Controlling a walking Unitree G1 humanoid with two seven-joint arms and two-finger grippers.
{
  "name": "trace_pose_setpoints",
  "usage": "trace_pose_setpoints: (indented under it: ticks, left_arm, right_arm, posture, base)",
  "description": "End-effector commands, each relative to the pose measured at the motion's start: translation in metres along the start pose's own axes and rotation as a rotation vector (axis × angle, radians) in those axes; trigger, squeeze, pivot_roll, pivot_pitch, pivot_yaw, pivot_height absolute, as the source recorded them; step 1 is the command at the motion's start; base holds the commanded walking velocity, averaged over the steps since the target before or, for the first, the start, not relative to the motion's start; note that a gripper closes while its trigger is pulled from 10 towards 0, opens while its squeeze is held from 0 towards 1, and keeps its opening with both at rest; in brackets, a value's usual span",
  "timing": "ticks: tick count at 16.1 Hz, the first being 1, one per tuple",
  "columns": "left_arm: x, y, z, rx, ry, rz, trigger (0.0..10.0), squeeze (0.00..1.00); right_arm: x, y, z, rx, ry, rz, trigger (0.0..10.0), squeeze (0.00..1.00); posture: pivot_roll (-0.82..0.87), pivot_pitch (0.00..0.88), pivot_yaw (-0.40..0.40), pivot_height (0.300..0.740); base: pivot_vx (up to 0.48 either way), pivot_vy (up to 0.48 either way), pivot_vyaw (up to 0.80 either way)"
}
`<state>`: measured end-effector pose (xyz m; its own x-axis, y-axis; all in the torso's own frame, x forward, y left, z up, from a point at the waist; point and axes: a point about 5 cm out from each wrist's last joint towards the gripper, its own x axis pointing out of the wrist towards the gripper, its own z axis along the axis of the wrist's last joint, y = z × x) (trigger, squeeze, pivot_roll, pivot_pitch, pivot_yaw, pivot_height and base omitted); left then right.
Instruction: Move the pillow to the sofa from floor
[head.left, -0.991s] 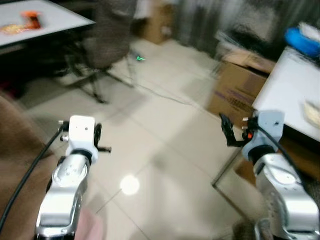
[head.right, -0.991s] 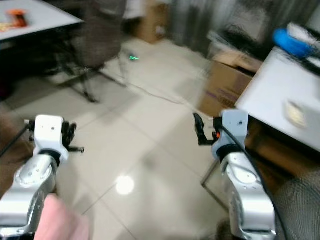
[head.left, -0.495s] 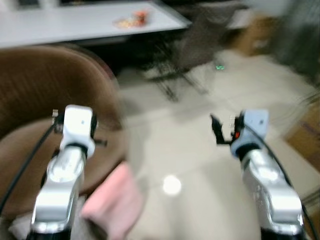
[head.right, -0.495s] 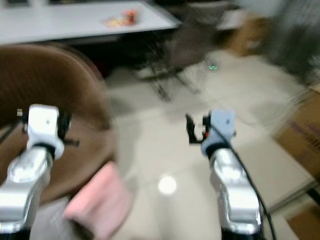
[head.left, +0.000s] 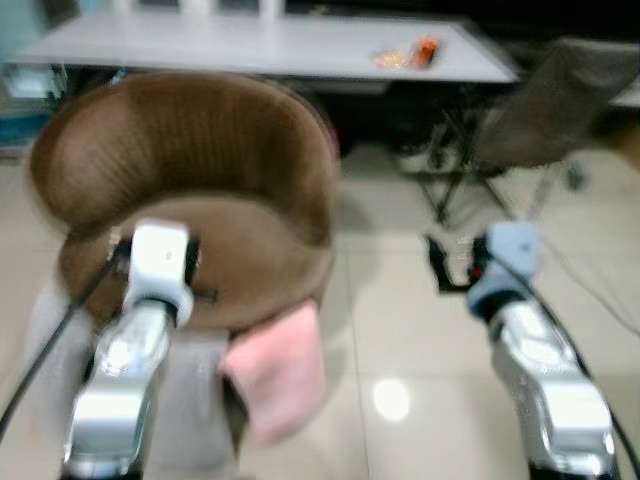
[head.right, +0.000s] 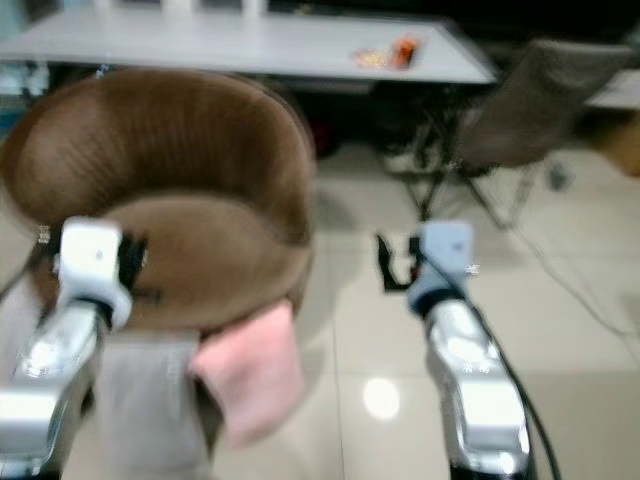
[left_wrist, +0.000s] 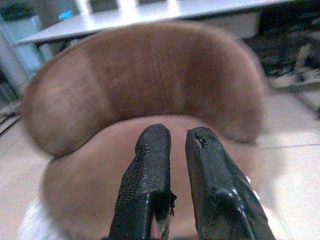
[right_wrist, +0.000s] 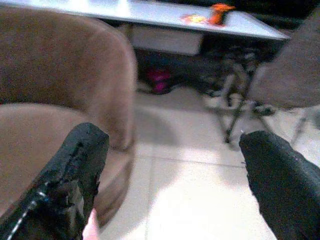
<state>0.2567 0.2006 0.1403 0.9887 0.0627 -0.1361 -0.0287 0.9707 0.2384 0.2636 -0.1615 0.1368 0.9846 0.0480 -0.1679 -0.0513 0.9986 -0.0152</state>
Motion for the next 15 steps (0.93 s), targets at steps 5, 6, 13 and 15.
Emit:
trace_pose_setpoints:
  ticks: [5,6,13,15]
  left_arm:
    - [0.006,-0.001,0.009,0.047,-0.071,-0.033,10.0,0.0]
    - [0.008,-0.003,0.012,0.073,-0.087,-0.046,10.0,0.0]
    - [0.008,-0.01,0.009,0.022,-0.101,-0.113,10.0,0.0]
    - [0.007,-0.012,0.009,0.02,-0.101,-0.118,10.0,0.0]
  right_arm:
    - [-0.003,-0.002,0.006,-0.075,-0.026,-0.055,10.0,1.0]
    - [-0.005,-0.009,0.006,-0.131,-0.048,-0.144,10.0,1.0]
    - [-0.013,-0.014,-0.001,-0.135,-0.048,-0.156,10.0,1.0]
    - [-0.011,-0.016,0.002,-0.137,-0.088,-0.177,10.0,1.0]
  posture:
    - [-0.16,0.0,0.014,0.74]
    - [-0.16,0.0,0.02,0.74]
    - [-0.17,0.0,0.051,0.74]
    - [-0.17,0.0,0.05,0.74]
  base:
    - [0.0,-0.176,0.16]
    - [0.0,0.0,0.0]
    - [0.164,0.0,0.46]
    - [0.279,0.0,0.8]
